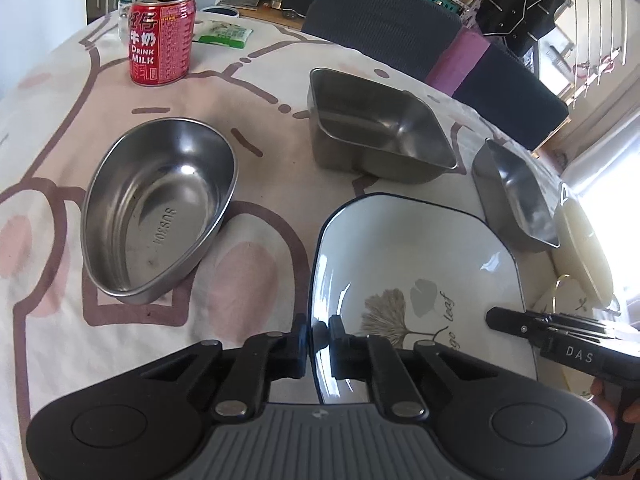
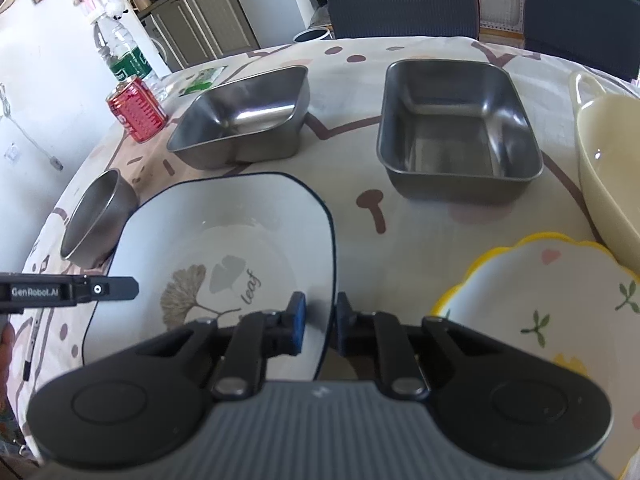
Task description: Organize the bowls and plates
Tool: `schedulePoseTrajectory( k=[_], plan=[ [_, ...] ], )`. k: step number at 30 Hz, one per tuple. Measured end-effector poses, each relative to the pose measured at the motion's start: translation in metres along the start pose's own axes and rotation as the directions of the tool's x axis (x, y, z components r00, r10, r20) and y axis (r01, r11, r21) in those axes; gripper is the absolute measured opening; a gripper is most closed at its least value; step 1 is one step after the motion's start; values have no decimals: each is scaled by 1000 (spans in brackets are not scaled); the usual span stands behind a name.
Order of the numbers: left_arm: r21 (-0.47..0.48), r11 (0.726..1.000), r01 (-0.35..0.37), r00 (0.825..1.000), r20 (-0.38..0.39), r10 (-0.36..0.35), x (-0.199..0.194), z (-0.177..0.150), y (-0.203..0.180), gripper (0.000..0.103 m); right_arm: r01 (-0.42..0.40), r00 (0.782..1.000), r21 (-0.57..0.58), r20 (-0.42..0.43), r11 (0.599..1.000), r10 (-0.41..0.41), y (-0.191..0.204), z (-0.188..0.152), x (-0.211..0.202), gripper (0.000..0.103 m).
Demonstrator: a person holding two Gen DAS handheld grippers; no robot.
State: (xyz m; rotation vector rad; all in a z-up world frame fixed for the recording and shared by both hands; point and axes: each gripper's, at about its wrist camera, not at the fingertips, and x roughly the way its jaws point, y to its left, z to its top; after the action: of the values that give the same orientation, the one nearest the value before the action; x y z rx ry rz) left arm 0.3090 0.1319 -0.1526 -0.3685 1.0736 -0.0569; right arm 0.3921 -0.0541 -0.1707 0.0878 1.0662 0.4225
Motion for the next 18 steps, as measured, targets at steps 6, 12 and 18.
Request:
schedulePoseTrajectory(
  k=[6,12,18],
  plan=[
    [58,998,-20,999,47,18,-9,-3,-9,11,7,1000,-1,-1,1000,-7,3,-5,-5,18],
    [76,997,25,996,81,-31,-30,-5,-15,11,-8,1000,21,30,1000,7,3,-9,-29,18],
    [103,994,45,997,63,-51,-46,-18,-24,12,-21,999,94,51,995,16,1,-23,-59,18]
  ],
)
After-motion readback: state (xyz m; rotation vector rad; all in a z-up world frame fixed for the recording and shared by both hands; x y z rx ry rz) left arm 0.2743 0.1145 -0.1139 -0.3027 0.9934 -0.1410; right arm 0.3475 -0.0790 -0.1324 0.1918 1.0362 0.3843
